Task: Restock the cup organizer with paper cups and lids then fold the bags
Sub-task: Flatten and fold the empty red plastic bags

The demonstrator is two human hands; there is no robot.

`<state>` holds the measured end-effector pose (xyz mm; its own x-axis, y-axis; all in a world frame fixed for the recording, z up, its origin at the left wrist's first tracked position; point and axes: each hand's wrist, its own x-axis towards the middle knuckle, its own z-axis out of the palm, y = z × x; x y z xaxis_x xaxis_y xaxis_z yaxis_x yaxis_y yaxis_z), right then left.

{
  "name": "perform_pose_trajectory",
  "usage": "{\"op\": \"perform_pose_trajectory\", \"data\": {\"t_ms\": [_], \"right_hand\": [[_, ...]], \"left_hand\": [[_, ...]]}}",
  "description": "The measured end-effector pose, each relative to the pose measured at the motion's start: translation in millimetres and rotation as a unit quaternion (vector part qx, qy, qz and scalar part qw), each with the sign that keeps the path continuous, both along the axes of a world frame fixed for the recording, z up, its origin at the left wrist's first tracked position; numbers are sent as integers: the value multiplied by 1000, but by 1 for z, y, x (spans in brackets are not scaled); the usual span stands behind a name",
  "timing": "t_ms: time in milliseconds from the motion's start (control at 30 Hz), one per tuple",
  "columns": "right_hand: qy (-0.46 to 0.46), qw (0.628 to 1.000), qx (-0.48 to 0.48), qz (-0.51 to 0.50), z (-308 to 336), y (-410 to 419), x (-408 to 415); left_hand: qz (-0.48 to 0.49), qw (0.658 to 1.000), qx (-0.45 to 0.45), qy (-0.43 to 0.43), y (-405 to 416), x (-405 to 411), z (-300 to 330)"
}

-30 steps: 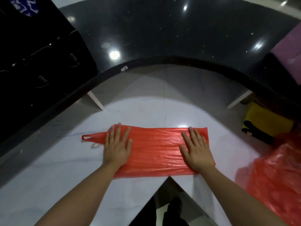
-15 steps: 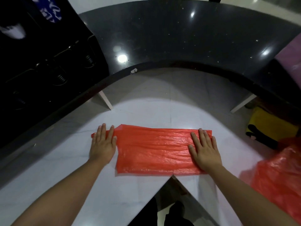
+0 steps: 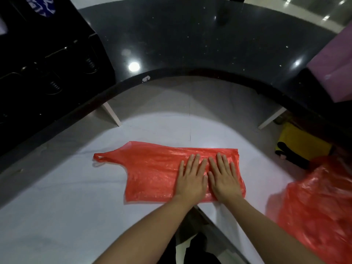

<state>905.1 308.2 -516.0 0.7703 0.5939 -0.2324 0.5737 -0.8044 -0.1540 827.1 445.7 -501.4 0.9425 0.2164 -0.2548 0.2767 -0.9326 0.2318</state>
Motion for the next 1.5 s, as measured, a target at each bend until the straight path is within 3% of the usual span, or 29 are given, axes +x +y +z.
{"op": "perform_pose_trajectory", "data": {"t_ms": [367,933,1033,1167,1333,1400,1467,1500], "right_hand": [[-3,1000,1,-18,-8,-8,1],[10,999,-32,-12,-7,-2,0],[22,999,-46,-4,-6,-2,0],[24,998,-54,-3,1,-2,3],[22,998,-58,-5,6,3,1],[21,998,-59,-4,7,4,2],[21,998,-61,-5,6,3,2],[23,998,-63,-5,6,3,2]], "left_hand": [[23,998,42,-42,44,-20,-27],[243,967,76,-9,216,-107,-36],[313,946,52,-62,228,-118,-26],[485,857,-117,-132,235,-111,-5],[540,773,-240,-232,233,-94,16],[604,685,-312,-263,235,-88,20],[648,556,-418,-310,237,-84,17],[649,512,-459,-326,236,-82,14]]}}
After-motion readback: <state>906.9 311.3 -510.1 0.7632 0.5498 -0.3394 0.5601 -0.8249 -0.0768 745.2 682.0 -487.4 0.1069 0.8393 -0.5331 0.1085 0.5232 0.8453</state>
